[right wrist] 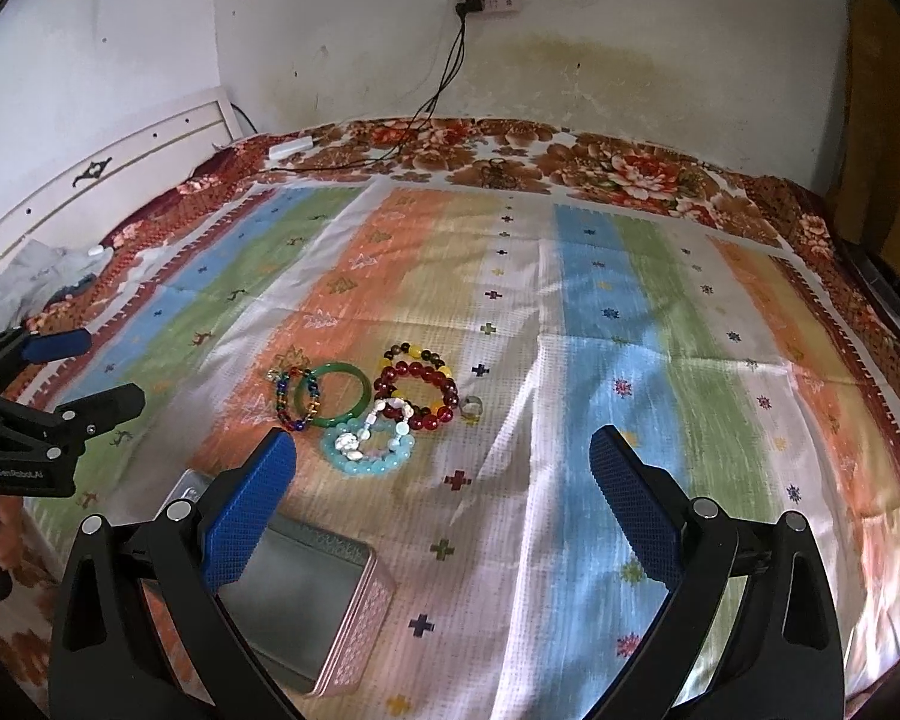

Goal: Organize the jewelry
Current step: 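Grasp the multicolor beaded bracelet with left tool while right tool grasps dark red bracelet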

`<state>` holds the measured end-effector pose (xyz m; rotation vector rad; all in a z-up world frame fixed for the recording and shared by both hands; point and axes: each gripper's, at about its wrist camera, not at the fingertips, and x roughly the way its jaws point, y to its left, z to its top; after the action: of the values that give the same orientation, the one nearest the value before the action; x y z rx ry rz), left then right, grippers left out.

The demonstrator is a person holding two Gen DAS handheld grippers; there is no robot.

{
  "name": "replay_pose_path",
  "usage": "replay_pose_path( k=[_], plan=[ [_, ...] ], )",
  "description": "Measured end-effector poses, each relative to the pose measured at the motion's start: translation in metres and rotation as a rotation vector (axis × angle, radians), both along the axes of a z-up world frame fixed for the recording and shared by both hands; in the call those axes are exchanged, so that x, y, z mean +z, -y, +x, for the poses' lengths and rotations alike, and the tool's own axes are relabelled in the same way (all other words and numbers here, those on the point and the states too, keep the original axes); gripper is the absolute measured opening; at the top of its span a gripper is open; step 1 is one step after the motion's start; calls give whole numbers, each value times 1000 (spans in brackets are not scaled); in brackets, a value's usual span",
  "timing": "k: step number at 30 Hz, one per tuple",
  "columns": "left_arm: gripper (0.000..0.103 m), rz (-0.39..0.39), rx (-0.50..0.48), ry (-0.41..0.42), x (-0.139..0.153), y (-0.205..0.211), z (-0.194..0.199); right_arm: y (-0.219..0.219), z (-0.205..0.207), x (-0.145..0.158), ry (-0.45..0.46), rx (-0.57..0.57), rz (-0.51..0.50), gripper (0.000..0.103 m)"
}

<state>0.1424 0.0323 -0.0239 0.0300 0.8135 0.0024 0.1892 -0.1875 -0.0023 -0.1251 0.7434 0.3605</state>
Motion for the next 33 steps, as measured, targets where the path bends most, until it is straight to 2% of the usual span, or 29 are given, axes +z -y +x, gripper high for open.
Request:
replay_pose_path(
  k=[6,12,17,21,25,33],
  plan=[
    [97,-88,21,-72,-9,-14,14,4,24,-10,-86,-19,20,99],
    [97,-91,44,-105,-18,-18,30,1,41,-21,-147,-24,21,99],
    [97,-155,66,-156,-26,-26,47,-2,58,-30,-173,-37,0,99],
    [97,-149,93,-178,-33,-32,59,-5,70,-37,-208,-38,13,99],
    [97,-176,95,-200,-39,-37,71,-11,77,-40,-233,-34,16,99],
    [89,-167,72,-244,-51,-33,91,-18,96,-51,-268,-27,2,99]
  ],
)
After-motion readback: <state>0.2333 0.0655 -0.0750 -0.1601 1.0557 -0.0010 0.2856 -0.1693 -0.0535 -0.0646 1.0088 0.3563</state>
